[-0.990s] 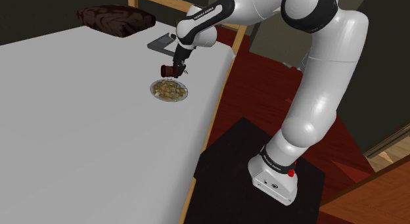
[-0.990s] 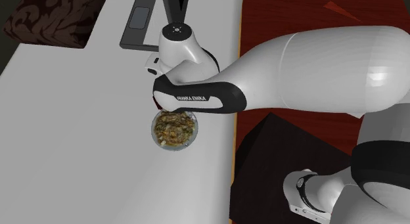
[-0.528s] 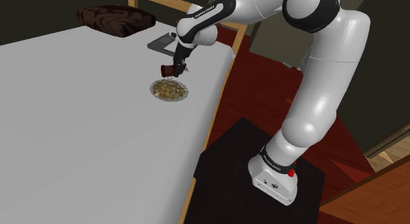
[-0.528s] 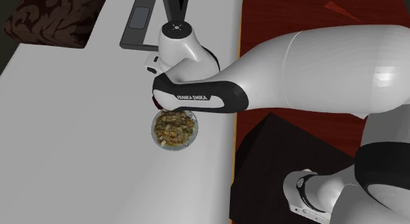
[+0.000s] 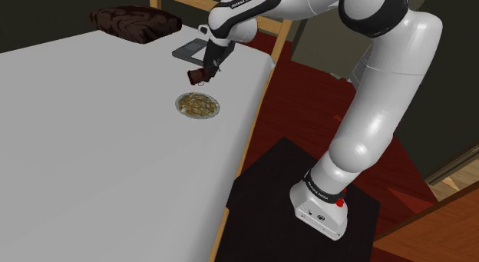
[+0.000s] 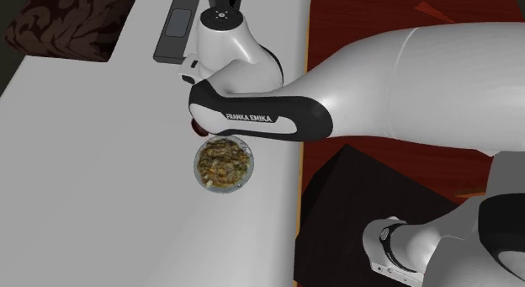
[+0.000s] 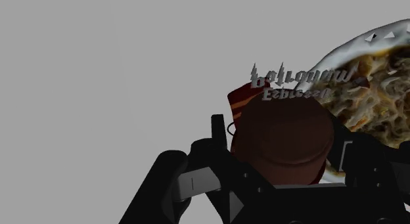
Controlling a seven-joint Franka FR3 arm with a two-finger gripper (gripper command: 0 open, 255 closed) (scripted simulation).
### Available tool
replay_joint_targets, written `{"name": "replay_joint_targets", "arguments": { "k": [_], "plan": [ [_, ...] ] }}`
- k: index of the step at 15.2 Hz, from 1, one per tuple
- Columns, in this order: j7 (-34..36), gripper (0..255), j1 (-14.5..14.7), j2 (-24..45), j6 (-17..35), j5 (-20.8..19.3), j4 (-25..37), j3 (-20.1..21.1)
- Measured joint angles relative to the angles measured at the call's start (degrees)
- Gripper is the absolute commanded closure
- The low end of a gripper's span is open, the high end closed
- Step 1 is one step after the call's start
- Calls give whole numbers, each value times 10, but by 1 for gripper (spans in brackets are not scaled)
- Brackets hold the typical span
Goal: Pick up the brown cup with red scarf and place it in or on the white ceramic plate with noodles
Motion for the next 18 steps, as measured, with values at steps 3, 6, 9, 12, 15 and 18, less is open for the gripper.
{"name": "replay_joint_targets", "arguments": {
  "k": [3, 6, 9, 12, 15, 18],
  "plan": [
    [3, 255, 0, -14, -20, -2, 6, 0],
    [6, 255, -1, -24, -37, -3, 14, -1],
    [12, 255, 1, -39, -51, -4, 13, 0],
    [34, 255, 15, -78, -37, -4, -36, 10],
    [66, 255, 34, -112, -20, -5, -83, 24],
    [98, 255, 51, -143, -5, -5, -125, 40]
  ]
}}
